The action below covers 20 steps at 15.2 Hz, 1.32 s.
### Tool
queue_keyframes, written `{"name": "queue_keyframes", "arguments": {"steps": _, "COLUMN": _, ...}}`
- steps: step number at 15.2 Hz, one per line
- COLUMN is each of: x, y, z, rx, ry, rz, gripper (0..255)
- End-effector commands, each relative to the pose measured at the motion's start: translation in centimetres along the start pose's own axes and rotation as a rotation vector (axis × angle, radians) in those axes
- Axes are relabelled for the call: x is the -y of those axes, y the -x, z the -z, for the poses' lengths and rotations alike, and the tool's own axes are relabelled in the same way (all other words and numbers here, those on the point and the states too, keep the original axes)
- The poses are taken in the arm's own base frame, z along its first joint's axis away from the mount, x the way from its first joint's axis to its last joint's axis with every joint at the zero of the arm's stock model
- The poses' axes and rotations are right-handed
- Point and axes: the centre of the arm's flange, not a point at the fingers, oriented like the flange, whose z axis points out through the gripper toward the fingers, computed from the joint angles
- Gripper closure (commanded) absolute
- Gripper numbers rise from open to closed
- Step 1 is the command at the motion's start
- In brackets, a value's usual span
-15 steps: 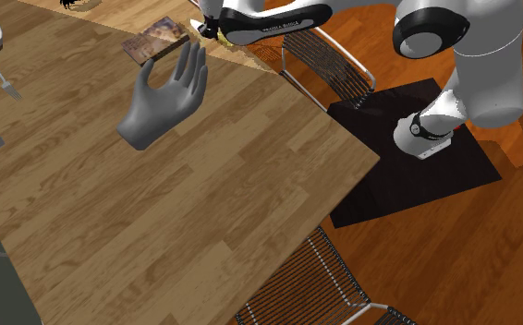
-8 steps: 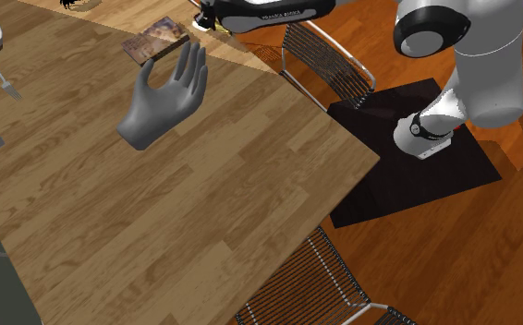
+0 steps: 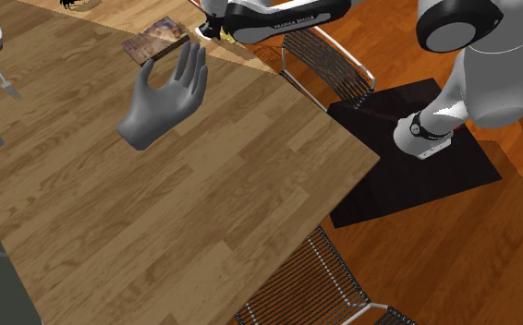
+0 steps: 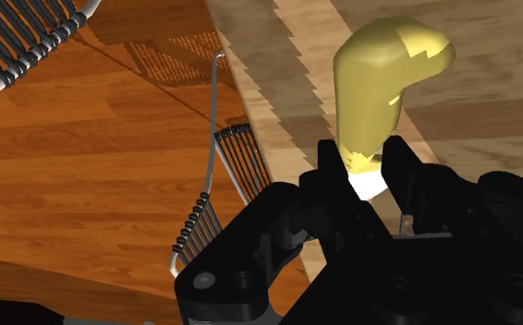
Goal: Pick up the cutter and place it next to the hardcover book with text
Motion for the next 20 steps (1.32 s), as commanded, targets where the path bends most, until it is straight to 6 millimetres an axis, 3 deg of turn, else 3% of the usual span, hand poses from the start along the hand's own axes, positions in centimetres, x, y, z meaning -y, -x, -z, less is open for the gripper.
{"name": "queue_keyframes", "arguments": {"steps": 1, "x": 0.2, "y": 0.5, "z": -0.9, "rx": 0.0, "ry": 0.0, "rz": 0.0, "gripper": 255}}
{"name": "queue_keyframes", "arguments": {"steps": 15, "x": 1.3, "y": 3.4, "z": -7.6, "rx": 0.0, "ry": 0.0, "rz": 0.0, "gripper": 255}}
{"name": "queue_keyframes", "arguments": {"steps": 20, "x": 1.4, "y": 3.5, "z": -7.9, "rx": 0.0, "ry": 0.0, "rz": 0.0, "gripper": 255}}
